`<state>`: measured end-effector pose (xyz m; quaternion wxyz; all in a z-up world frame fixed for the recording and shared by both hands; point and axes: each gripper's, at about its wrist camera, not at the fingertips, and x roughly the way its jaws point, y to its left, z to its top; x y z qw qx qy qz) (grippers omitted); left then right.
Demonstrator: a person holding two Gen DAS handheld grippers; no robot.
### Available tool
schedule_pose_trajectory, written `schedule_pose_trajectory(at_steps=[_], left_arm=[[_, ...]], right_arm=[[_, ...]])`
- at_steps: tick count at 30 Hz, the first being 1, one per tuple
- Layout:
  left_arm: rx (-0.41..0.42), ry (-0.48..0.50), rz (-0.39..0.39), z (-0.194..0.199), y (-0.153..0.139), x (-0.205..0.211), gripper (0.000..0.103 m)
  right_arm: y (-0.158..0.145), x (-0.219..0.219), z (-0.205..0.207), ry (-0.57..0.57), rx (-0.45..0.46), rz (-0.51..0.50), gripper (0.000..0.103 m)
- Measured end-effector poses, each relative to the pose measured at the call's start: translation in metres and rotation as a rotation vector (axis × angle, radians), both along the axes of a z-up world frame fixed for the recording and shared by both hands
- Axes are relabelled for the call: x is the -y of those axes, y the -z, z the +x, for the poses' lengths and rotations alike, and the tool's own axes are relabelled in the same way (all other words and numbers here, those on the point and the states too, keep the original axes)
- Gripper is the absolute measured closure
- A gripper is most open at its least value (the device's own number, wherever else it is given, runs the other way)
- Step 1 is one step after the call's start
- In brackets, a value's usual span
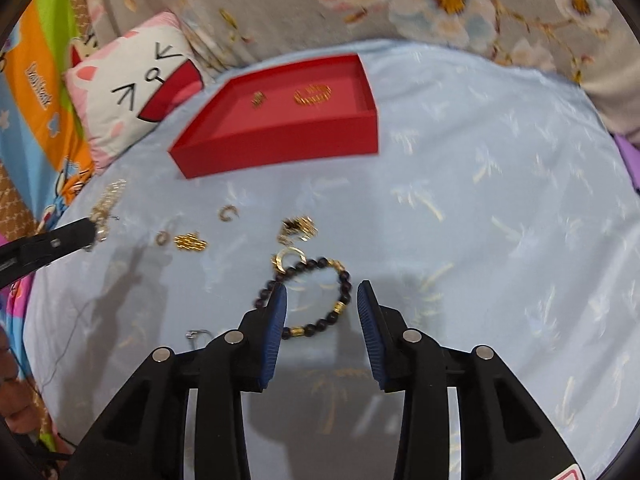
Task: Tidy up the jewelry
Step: 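Place the brooch and bead bracelet into the red tray, opening both tools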
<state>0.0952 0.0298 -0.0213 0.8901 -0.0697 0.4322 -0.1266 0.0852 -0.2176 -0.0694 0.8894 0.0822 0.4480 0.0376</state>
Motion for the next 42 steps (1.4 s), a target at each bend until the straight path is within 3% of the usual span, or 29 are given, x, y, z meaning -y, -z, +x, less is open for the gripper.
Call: schedule_pose_trajectory(at_steps=[5, 9, 13, 18, 27, 35, 42], left_arm=[[-0.015, 0.009, 0.005, -0.002, 0.007, 0.006, 0.096], [-0.026, 0.013, 0.010, 0.000, 0.011, 0.008, 0.096], [-0.028, 0.013, 0.010, 0.001, 0.012, 0.009, 0.096], [-0.014, 0.011, 0.008, 0.002, 0.007, 0.008, 0.096], [0.054, 0.047, -0.019, 0.017, -0.029, 0.012, 0.096], [0.125, 0.071, -0.002, 0.096, -0.063, 0.026, 0.096], [0.099, 0.094, 0.014, 0.175, -0.047, 0.044, 0.096]], right_arm=[[0.019, 0.003, 0.018, 0.002, -0.035, -0.006, 0.072], [0.026, 0.000, 0.023, 0.005, -0.032, -0.056, 0.096], [0.021, 0.005, 0.021, 0.008, -0.026, -0.036, 0.096], [-0.005, 0.009, 0.012, 0.009, 0.035, -0.012, 0.096], [-0.088, 0.007, 0.018, -0.034, 0.204, -0.028, 0.096], [-0.132, -0.001, 0.092, -0.079, 0.279, -0.026, 0.096], [-0.104, -0.017, 0.180, -0.107, 0.218, -0.005, 0.096]])
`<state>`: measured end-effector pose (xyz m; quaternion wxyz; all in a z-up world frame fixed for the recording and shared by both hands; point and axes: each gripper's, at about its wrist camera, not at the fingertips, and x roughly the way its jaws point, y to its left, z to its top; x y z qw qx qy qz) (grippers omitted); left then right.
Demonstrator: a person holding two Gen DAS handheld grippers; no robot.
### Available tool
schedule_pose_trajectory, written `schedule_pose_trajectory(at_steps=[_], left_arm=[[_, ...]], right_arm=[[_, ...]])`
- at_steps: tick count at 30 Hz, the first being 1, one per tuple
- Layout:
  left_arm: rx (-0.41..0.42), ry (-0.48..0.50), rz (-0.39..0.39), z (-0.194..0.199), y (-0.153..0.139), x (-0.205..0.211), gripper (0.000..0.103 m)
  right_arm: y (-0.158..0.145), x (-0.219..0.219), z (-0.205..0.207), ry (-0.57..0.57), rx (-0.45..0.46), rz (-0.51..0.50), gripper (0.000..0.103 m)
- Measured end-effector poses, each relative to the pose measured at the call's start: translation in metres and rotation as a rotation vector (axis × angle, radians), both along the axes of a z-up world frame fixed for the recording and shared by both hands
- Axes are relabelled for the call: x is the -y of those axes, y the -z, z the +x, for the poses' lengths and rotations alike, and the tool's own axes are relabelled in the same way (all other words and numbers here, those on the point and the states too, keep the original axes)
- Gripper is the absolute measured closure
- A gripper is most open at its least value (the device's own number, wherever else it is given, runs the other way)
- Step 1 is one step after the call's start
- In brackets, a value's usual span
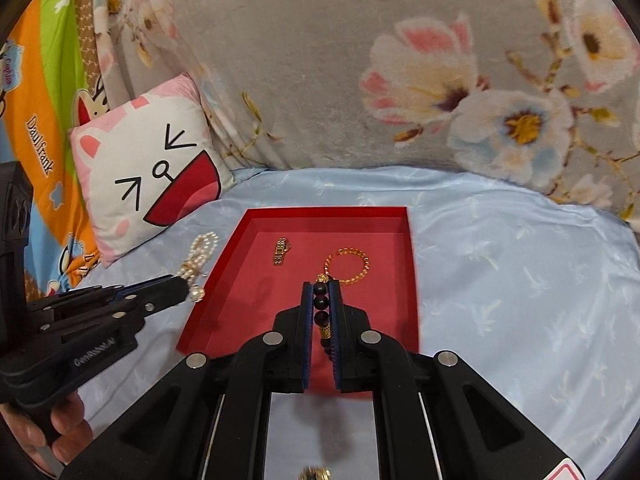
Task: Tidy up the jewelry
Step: 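Place the brooch and bead bracelet into the red tray, opening both tools, then grasp the gold hoop earring with the left tool while the right grasps a gold ring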
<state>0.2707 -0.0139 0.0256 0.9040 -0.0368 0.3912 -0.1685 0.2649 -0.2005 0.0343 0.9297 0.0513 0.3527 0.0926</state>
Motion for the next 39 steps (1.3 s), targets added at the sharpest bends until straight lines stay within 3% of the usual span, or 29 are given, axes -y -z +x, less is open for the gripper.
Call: schedule_pose_trajectory(at_steps=[6, 15, 16, 18, 19, 20, 24, 28, 34, 39], left_arm=[[-0.052, 0.004, 0.015, 0.056, 0.033, 0.014, 0.096], [-0.082, 0.010, 0.088, 0.089, 0.074, 0.033, 0.095], [-0.077, 0.005, 0.090, 0.091, 0.074, 0.033, 0.091], [-0.059, -0.013, 0.093, 0.091, 0.074, 0.033, 0.071], [-0.046, -0.024, 0.095, 0.090, 0.072, 0.032, 0.058], [-0.028, -0.035, 0.098, 0.088, 0.070, 0.030, 0.056], [0.024, -0.063, 0.108, 0.067, 0.056, 0.018, 0.056], [0.017, -0.084, 0.085, 0.038, 0.052, 0.001, 0.055], [-0.015, -0.145, 0.020, -0.023, 0.054, -0.033, 0.051], [-0.040, -0.174, 0.028, -0.075, 0.063, -0.049, 0.049]], right_arm=[[0.039, -0.012, 0.054, -0.025, -0.065, 0.006, 0.096], [0.089, 0.004, 0.097, 0.019, -0.141, -0.052, 0.094], [0.089, 0.007, 0.099, 0.032, -0.129, -0.059, 0.093], [0.087, 0.013, 0.095, 0.058, -0.108, -0.066, 0.078], [0.084, 0.016, 0.091, 0.070, -0.091, -0.064, 0.075], [0.082, 0.020, 0.087, 0.077, -0.077, -0.058, 0.072], [0.067, 0.030, 0.052, 0.086, -0.026, -0.030, 0.070], [0.059, 0.031, 0.007, 0.079, 0.002, -0.006, 0.065], [0.062, 0.029, -0.077, 0.087, -0.005, 0.018, 0.064], [0.075, 0.022, -0.132, 0.096, -0.044, 0.004, 0.064]])
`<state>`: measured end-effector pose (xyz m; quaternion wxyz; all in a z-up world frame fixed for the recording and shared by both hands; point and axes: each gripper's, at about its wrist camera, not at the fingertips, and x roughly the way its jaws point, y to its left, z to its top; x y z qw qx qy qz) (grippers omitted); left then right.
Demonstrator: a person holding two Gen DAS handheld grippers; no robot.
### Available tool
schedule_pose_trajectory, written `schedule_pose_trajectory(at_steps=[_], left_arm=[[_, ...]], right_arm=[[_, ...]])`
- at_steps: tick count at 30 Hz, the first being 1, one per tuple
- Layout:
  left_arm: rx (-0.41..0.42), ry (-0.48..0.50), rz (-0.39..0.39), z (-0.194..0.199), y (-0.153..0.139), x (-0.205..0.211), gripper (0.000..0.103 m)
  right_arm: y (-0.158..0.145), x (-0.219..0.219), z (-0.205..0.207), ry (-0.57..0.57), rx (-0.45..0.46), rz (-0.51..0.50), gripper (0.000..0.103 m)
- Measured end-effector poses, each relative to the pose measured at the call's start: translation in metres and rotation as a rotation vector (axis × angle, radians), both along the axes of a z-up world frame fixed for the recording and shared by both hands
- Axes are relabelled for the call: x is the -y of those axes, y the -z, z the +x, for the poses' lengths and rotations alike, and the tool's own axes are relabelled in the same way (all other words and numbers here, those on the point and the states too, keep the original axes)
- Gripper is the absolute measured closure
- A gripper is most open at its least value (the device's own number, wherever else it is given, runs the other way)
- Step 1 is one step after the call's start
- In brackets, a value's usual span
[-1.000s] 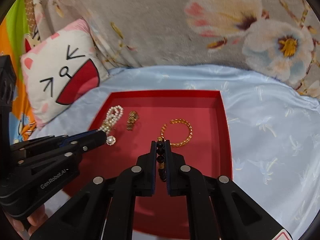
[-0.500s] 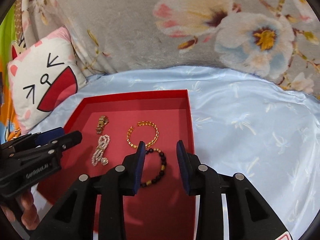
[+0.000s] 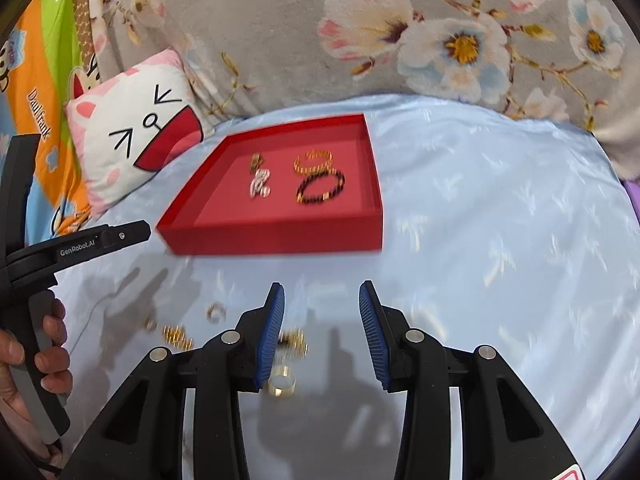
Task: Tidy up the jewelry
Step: 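Grasp the gold hoop earring with the left tool while the right grasps a gold ring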
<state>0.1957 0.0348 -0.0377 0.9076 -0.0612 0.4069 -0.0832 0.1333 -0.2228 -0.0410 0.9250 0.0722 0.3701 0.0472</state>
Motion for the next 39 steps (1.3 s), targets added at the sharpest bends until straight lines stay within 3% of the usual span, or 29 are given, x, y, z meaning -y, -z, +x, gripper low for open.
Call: schedule_pose_trajectory(at_steps=[6, 10, 19, 22, 29, 33, 35, 39], left_arm=[[-0.050, -0.021, -0.001, -0.045, 0.019, -0.014, 0.048], [-0.058, -0.025, 0.038, -0.062, 0.030, -0.015, 0.048], [-0.076, -0.001, 0.055, -0.064, 0.045, -0.001, 0.048], [-0.073, 0.006, 0.078, -0.057, 0.050, 0.006, 0.052], [-0.042, 0.016, 0.152, -0.050, 0.057, 0.015, 0.072], [-0.018, 0.027, 0.177, -0.049, 0.059, 0.017, 0.077], [-0.009, 0.038, 0.186, -0.049, 0.059, 0.020, 0.087], [-0.007, 0.057, 0.173, -0.048, 0.058, 0.020, 0.087]], right_arm=[[0.018, -0.005, -0.047, 0.003, -0.054, -0.023, 0.064], [0.029, -0.004, -0.066, 0.010, -0.089, -0.016, 0.064], [0.036, -0.004, -0.077, 0.018, -0.110, 0.009, 0.064], [0.035, -0.004, -0.075, 0.018, -0.106, 0.010, 0.064], [0.035, -0.003, -0.070, 0.019, -0.103, 0.021, 0.064], [0.037, -0.004, -0.065, 0.013, -0.107, 0.022, 0.064], [0.038, -0.005, -0.061, 0.011, -0.112, 0.026, 0.064], [0.039, -0.006, -0.054, 0.006, -0.112, 0.023, 0.064]])
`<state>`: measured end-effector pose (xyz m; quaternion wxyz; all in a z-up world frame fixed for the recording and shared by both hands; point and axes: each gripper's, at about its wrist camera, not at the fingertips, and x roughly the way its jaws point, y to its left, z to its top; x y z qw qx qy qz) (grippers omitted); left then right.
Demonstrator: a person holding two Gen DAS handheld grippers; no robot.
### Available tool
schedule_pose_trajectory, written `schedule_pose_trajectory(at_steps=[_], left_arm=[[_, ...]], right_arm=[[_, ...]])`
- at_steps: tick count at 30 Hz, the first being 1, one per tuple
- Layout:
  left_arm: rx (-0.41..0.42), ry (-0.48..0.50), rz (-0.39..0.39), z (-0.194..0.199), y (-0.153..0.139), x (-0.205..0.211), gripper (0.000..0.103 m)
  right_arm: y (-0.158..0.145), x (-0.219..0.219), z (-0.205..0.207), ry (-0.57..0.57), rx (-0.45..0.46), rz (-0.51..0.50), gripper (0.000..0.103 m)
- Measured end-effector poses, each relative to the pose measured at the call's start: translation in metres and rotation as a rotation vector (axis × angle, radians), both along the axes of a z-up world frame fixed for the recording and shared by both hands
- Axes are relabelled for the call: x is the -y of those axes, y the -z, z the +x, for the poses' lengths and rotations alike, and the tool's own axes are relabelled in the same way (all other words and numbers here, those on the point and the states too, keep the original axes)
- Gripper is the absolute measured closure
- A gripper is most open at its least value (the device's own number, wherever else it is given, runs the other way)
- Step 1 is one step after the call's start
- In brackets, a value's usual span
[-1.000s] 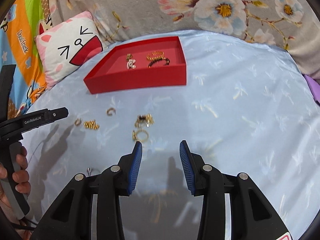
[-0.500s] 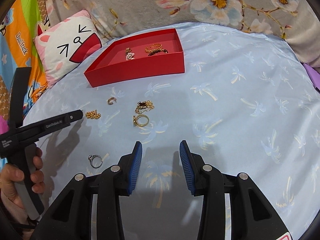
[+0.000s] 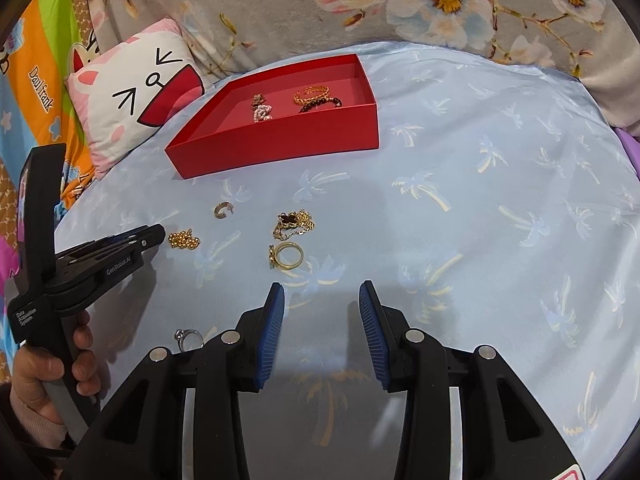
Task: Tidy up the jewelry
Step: 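Grasp the gold hoop earring with the left tool while the right grasps a gold ring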
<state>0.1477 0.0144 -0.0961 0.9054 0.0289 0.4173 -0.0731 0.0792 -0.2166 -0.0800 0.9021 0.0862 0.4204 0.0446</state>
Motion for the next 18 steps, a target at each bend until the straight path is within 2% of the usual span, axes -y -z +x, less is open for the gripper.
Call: schedule_pose_trajectory(at_steps=[5, 14, 18], left_arm=[[-0.006, -0.002, -0.043, -0.002, -0.005, -0.005, 0.087], [0.029, -0.016, -0.097, -0.010, -0.034, -0.019, 0.087], [0.027, -0.017, -0.116, -0.014, -0.037, -0.023, 0.087]], right_arm=[[-0.003, -0.004, 0.011, -0.012, 0.010, -0.003, 0.064], [-0.006, -0.012, 0.033, -0.044, 0.023, 0.009, 0.064], [0.002, -0.019, 0.036, -0.058, 0.002, 0.009, 0.064]])
